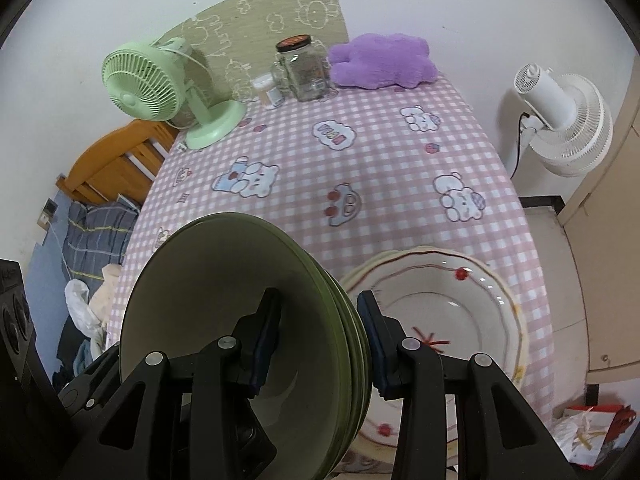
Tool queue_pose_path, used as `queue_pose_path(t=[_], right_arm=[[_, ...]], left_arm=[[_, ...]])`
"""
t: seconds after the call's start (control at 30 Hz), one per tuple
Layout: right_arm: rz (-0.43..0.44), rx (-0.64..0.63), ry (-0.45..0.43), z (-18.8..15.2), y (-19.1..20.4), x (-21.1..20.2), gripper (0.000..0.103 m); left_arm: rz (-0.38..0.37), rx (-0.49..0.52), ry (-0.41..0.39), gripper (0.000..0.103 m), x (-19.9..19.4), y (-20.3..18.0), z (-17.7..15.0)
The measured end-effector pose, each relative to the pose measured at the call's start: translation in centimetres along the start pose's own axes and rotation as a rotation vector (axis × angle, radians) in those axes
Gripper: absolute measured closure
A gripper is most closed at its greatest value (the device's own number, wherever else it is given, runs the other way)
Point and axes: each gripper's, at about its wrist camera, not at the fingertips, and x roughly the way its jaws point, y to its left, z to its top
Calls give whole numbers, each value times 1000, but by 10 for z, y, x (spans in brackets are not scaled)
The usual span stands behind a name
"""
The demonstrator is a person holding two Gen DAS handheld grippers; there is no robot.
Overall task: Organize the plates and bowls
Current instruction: 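Carry the nested bowls with the left tool over the plate stack, then lower the nested bowls onto the plate stack and open the left tool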
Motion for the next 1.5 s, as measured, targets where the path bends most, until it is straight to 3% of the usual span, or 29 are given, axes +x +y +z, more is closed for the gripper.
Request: queue_pose_path(t=[0.47,0.87,1.3,1.5], right_arm=[[-5,2,77,-1,-67,9,60],[13,3,176,-5,-95,38,60],[50,5,173,-5,-103,45,59],[33,-14,159,-11,-105,39,57]], left_arm=[[11,-38,76,41,40,-53,-16],[49,-76,155,42,68,-66,-25],[103,-36,125,42,72,-77,-25],[138,-39,129,30,70,-79,-30]])
